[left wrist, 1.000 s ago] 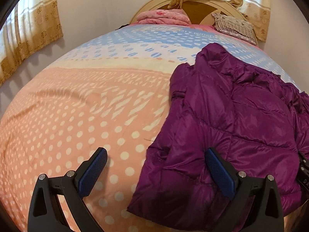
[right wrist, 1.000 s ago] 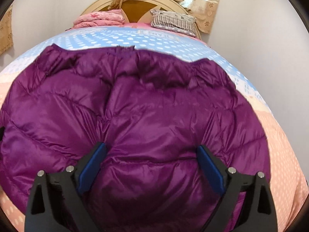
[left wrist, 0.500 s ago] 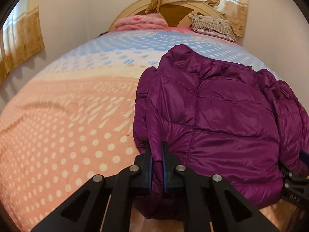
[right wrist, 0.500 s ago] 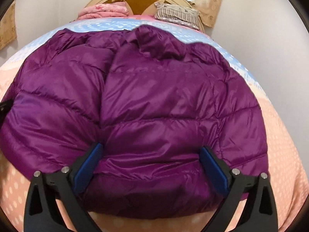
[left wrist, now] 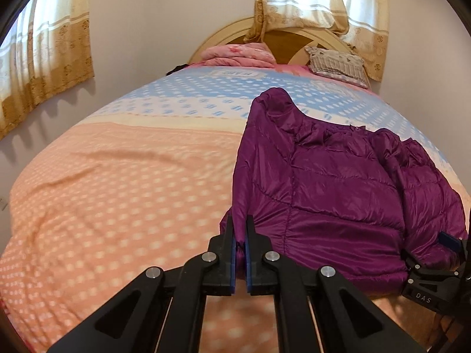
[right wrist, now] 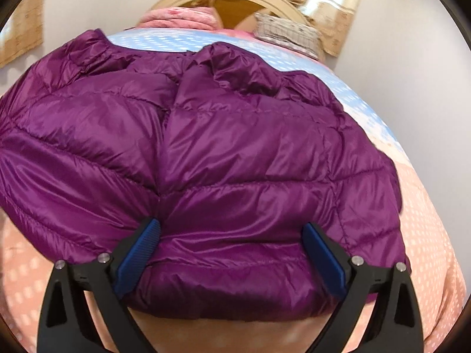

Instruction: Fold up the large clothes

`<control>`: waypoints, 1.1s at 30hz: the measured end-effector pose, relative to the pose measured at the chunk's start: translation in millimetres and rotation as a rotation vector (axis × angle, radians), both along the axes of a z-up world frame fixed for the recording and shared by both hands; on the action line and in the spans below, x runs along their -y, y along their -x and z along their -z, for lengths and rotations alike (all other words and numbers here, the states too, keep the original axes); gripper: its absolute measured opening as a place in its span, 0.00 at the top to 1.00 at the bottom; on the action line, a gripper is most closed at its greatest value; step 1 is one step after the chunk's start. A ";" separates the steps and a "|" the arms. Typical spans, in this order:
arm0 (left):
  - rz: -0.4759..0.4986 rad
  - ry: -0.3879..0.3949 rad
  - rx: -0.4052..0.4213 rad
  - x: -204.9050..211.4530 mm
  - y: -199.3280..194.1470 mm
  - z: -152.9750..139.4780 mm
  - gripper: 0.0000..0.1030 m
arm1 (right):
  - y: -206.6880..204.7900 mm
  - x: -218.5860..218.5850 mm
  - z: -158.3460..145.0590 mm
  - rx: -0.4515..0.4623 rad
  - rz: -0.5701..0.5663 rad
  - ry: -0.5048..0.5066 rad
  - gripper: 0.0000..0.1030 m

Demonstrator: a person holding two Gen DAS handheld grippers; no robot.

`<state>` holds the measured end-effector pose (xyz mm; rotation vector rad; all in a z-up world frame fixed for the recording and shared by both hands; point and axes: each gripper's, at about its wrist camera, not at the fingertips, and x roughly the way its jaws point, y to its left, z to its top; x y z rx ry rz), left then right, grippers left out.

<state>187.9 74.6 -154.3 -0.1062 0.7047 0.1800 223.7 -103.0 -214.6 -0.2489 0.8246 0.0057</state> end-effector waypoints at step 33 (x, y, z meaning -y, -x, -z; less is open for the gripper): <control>-0.082 -0.060 0.110 -9.7 -51.4 -9.2 0.02 | 23.3 90.3 -67.1 0.178 0.215 -0.132 0.15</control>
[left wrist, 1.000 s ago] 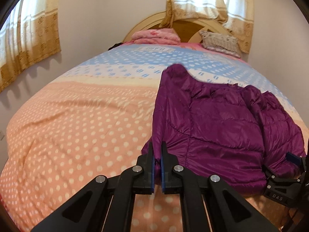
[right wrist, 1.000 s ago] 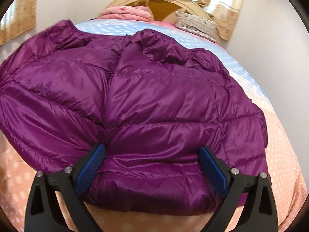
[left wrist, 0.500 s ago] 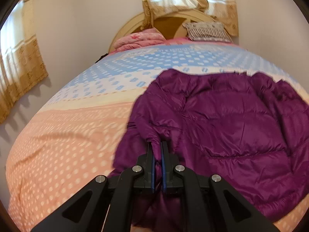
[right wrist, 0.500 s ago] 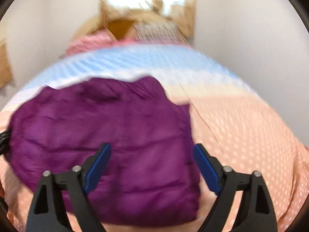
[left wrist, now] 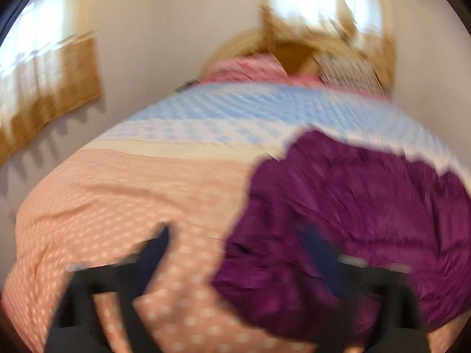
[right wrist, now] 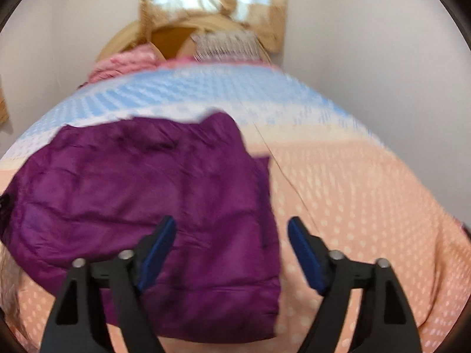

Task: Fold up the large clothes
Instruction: 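Carry the held jacket away with the left gripper while the right gripper withdraws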

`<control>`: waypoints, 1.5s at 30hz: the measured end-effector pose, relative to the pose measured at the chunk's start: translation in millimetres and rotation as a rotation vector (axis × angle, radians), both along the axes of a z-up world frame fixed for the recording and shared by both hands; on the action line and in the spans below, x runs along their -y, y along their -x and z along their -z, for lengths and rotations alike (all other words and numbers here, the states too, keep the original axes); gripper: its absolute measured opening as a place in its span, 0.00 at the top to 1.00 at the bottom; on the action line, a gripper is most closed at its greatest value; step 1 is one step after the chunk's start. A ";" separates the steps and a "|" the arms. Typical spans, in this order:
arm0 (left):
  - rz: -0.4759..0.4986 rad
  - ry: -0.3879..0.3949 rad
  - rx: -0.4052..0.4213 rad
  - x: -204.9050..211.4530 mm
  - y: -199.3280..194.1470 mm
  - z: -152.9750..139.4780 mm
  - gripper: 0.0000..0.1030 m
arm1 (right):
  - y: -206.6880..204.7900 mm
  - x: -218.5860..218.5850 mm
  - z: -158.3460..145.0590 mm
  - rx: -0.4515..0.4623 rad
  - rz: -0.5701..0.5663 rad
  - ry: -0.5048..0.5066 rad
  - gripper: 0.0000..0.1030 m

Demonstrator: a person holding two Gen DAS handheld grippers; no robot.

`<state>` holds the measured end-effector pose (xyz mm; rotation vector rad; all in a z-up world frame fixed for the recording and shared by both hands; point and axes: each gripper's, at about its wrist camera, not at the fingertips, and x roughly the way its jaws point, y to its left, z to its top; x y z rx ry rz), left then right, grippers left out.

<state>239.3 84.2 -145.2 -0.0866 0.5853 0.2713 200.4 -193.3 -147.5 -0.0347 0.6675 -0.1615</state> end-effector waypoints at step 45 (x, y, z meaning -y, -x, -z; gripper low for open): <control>0.992 -0.661 0.043 423.9 56.5 36.6 0.93 | 42.8 268.3 43.9 -0.126 0.339 -0.110 0.08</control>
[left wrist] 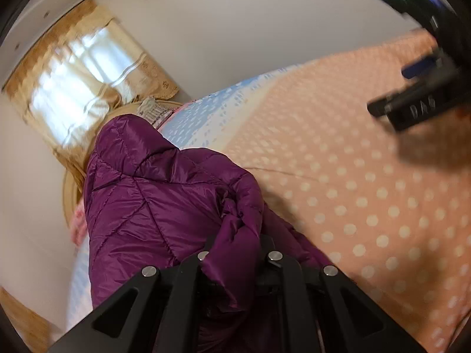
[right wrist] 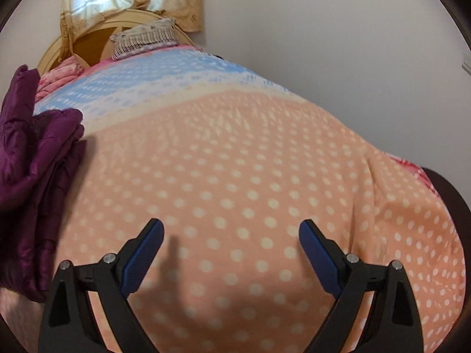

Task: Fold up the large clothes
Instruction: 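Carry the held jacket away with the left gripper while the right gripper withdraws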

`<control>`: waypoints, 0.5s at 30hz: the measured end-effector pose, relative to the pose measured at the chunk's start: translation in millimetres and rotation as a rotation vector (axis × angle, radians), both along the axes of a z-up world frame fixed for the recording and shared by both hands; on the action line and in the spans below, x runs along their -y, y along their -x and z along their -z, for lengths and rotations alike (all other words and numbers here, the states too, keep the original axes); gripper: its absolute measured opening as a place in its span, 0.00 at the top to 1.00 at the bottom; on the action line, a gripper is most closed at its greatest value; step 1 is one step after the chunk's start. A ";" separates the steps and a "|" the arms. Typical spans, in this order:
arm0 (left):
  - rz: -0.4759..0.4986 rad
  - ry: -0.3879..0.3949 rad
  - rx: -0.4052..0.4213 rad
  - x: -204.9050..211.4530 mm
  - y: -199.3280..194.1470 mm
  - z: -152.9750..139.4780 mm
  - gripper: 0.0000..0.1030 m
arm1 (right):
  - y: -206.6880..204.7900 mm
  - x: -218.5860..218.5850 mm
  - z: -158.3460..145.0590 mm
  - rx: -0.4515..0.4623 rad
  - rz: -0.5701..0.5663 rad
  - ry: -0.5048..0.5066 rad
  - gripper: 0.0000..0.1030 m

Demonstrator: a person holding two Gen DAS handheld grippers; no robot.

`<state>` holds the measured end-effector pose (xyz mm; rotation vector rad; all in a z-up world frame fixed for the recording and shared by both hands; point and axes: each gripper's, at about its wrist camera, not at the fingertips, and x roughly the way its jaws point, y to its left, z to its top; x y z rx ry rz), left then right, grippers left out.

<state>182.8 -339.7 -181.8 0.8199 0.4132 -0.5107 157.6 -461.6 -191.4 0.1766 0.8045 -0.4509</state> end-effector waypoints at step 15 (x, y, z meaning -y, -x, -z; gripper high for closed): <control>-0.023 0.055 0.028 23.1 14.6 -44.1 0.70 | 12.9 18.3 8.4 0.036 0.027 -0.046 0.08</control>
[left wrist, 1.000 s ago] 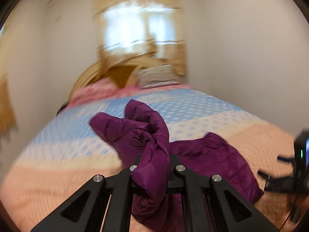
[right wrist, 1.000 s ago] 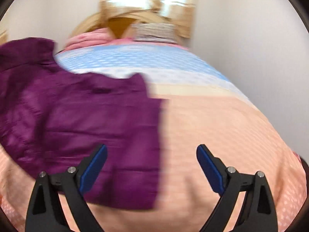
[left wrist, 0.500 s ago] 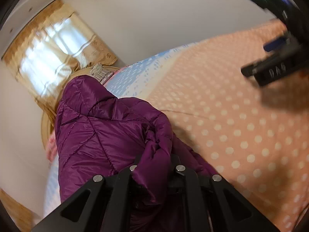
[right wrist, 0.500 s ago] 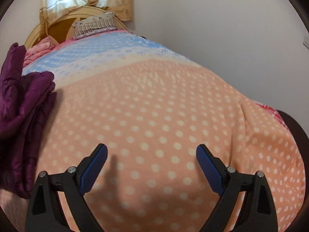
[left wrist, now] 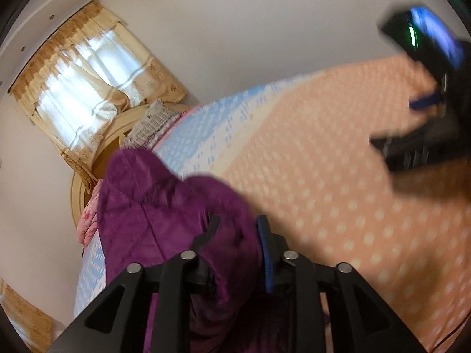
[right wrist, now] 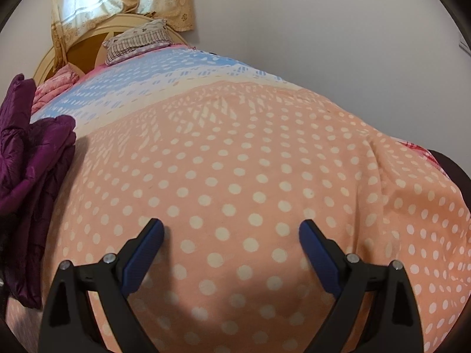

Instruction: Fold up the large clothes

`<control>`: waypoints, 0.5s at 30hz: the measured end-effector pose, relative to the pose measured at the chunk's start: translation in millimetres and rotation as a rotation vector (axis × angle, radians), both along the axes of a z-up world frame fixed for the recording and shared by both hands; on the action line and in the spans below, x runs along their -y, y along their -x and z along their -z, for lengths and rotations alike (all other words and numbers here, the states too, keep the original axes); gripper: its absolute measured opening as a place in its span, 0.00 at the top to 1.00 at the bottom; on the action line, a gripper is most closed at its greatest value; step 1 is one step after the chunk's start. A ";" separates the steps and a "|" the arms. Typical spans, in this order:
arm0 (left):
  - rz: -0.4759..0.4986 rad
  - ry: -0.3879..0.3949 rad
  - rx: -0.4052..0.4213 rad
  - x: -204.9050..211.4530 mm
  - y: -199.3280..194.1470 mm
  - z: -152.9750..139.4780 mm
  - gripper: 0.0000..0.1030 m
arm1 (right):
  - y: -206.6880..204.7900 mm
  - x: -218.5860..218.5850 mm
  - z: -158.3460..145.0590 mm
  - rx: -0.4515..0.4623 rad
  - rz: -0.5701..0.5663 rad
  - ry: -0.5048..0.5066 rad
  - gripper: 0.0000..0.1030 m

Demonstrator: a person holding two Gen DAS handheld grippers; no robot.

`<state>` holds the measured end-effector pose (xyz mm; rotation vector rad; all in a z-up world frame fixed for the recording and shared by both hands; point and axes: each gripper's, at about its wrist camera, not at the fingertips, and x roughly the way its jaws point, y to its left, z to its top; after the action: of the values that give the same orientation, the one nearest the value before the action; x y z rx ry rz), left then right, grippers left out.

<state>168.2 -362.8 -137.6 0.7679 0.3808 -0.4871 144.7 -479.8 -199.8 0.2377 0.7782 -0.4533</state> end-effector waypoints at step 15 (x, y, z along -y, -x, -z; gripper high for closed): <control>-0.202 0.130 0.110 -37.4 -45.6 -85.7 0.31 | -9.0 -4.1 -5.7 0.011 -0.040 -0.013 0.37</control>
<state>213.7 -325.4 -52.0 0.6201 0.3177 -0.2758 153.7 -475.8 -194.1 0.2364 0.7744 -0.4087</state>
